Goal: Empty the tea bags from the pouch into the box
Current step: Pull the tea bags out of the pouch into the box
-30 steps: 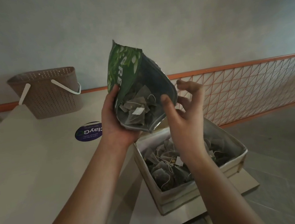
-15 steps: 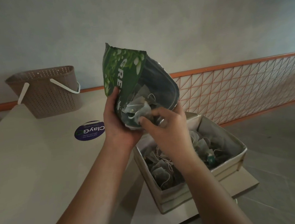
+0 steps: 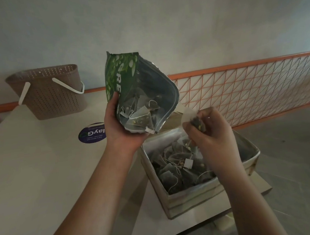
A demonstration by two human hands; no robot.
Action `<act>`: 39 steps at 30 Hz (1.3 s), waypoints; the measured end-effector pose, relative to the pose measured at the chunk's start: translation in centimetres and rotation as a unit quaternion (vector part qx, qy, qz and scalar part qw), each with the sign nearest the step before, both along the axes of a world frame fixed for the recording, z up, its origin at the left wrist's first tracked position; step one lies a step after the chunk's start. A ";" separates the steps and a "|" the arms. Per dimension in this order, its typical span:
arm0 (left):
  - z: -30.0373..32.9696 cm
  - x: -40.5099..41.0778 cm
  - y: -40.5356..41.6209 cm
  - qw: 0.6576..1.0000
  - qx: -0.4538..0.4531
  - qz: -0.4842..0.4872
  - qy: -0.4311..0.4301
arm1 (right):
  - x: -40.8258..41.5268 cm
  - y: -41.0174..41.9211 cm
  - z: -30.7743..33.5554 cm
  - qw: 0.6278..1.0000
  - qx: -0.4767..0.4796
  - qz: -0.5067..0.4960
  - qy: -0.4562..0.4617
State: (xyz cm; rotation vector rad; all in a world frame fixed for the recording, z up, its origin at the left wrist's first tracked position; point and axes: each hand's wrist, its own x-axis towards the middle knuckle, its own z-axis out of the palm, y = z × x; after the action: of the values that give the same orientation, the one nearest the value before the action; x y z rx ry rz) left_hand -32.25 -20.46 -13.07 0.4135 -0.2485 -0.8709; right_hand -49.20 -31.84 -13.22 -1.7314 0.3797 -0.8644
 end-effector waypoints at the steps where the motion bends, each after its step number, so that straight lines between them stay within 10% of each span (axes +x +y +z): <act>1: 0.0 -0.1 0.0 1.000 0.002 -0.003 -0.002 | 0.0 -0.2 -0.3 1.000 -0.017 -0.006 0.020; 19: 0.5 -2.2 -0.9 0.999 -0.001 0.038 0.011 | 4.4 3.6 -0.2 0.959 -0.241 -0.068 0.135; 39: -0.3 -1.2 -0.8 0.997 0.039 0.064 0.008 | 0.4 1.0 2.0 0.989 0.076 0.054 -0.113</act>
State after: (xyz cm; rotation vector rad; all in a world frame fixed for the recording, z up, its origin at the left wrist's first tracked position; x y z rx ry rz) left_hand -33.40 -21.25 -13.37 0.4895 -0.1712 -0.7588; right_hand -48.75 -30.86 -11.21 -1.4829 0.1939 -0.9178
